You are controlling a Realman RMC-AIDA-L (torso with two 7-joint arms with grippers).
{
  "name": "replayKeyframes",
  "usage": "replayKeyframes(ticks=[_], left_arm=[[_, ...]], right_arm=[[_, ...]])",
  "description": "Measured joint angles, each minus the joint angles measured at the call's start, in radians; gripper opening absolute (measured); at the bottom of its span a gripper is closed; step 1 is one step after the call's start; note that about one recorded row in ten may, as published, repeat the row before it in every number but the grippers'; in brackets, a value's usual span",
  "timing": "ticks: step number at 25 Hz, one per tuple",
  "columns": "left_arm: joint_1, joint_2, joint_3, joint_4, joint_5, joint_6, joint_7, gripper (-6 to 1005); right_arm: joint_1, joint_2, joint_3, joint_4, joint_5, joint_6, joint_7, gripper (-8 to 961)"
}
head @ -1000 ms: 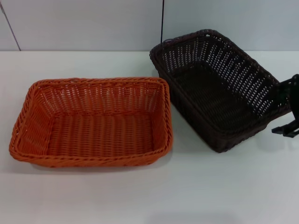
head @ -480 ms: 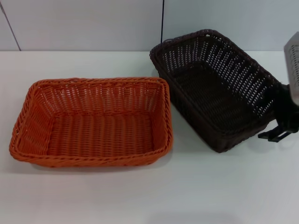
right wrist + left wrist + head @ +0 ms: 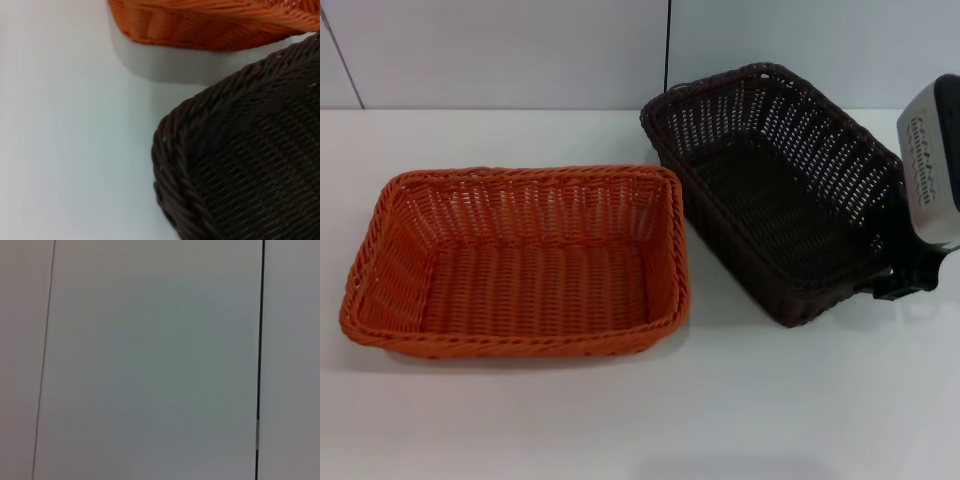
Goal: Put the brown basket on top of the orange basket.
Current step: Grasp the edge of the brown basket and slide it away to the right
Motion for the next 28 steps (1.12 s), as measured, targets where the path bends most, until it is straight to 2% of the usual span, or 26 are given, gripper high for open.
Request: replayKeyframes(ticks=[11,17,28], left_arm=[[0.008,0.0,0.0,0.005,0.0,0.006,0.0,772],[0.015,0.0,0.0,0.005,0.0,0.008,0.001,772],[0.022,0.001,0.0,0.005,0.004,0.011,0.007,772]], right_arm=[[-0.015,0.004,-0.034,-0.013,-0.046,-0.004,-0.007,363],[-0.045,0.012,-0.043,-0.097,-0.047,-0.022,-0.006,196],[-0.08,0.016,-0.023,-0.358,-0.047,-0.124,0.014,184]])
